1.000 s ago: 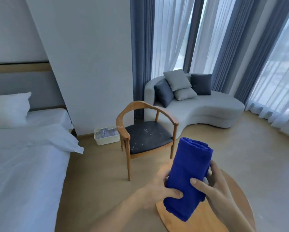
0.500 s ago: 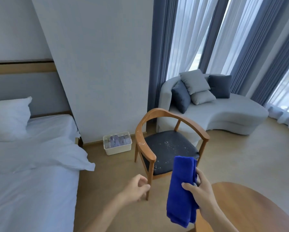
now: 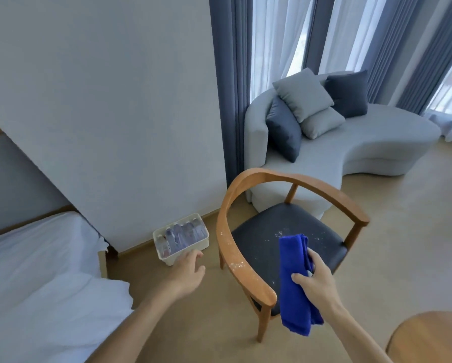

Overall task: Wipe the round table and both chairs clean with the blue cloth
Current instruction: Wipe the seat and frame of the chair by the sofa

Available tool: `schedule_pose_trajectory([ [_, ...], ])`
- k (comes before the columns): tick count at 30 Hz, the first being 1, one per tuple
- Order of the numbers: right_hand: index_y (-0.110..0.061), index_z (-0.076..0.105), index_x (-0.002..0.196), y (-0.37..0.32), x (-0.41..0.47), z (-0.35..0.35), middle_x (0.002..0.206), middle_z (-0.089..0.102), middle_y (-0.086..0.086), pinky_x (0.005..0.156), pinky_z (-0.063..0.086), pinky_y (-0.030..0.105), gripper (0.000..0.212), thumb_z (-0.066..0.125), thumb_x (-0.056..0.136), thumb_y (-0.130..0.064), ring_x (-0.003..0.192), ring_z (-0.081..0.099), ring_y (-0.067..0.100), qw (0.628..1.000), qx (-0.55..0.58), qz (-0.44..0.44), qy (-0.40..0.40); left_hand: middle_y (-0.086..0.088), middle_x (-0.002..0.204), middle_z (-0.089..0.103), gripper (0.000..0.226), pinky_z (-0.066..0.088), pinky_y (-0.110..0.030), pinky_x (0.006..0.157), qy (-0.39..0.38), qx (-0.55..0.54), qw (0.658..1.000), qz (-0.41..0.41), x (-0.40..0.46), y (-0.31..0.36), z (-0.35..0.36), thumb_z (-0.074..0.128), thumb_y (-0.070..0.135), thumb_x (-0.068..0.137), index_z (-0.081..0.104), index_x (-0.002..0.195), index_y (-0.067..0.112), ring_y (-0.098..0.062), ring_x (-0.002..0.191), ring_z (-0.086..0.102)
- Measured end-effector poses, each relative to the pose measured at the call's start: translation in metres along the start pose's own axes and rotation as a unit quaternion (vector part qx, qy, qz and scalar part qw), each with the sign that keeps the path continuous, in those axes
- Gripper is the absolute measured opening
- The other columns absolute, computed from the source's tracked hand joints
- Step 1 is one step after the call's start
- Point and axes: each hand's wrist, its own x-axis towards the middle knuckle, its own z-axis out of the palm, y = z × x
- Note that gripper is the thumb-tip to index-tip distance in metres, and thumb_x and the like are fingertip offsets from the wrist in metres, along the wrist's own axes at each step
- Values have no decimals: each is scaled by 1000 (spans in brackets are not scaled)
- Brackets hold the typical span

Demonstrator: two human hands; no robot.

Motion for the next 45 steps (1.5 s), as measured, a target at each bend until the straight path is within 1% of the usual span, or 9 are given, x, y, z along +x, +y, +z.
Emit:
schedule_pose_trajectory([
  [9,-29,40,134,-32,128,29,97,62,-16,60,45,14,65,67,80,-4,81,65,11,997,-47,46,29,4,147,37,43,45,-33,97,-26,113,990,85,205,51,-35,44,32,99,36,141,25,-18,127,45],
  [12,-33,40,134,-30,164,34,96,63,-17,58,45,12,66,67,80,-6,80,66,9,994,-34,80,70,4,147,36,45,50,-37,97,-67,129,980,135,279,81,-24,46,35,98,34,141,27,-19,127,47],
  [16,-40,40,133,-22,210,47,98,63,-21,57,48,13,66,64,81,-5,82,65,4,984,-20,128,124,2,148,36,44,42,-39,107,-104,170,950,238,387,121,-3,48,32,97,37,139,26,-20,132,41],
  [20,-50,38,128,-13,247,68,97,64,-26,62,48,11,68,58,82,-3,86,62,-5,969,-10,183,167,0,143,43,43,34,-37,111,-108,225,898,361,485,162,22,47,27,96,42,138,21,-19,132,40],
  [24,-49,38,131,6,279,82,102,63,-26,66,47,10,70,53,81,-1,88,62,-6,957,-13,237,167,-2,153,31,50,19,-40,117,-118,316,813,474,559,196,58,42,28,96,34,145,18,-21,142,25],
  [29,-40,35,141,49,346,76,116,60,-17,84,49,23,72,48,82,-2,97,60,5,952,-74,257,149,-1,162,5,61,10,-39,120,-157,381,745,525,637,227,116,36,33,99,11,153,17,-22,149,5],
  [35,-33,29,146,101,453,48,136,49,-7,93,43,31,69,46,87,-1,112,51,18,941,-247,196,125,-1,162,-10,65,12,-37,121,-172,429,668,583,689,225,163,31,34,100,-4,154,23,-22,149,2],
  [40,-24,18,152,146,530,39,145,39,5,96,42,36,75,47,88,1,124,42,27,876,-454,99,132,4,159,-21,68,17,-35,120,-193,370,683,600,699,222,184,33,24,99,-9,153,27,-19,149,-2],
  [45,-19,4,154,198,564,51,138,44,3,90,42,37,86,51,84,-4,117,45,27,855,-504,92,73,11,157,-26,78,10,-32,122,-210,329,698,601,707,226,196,34,3,93,-9,152,30,-10,148,-12],
])
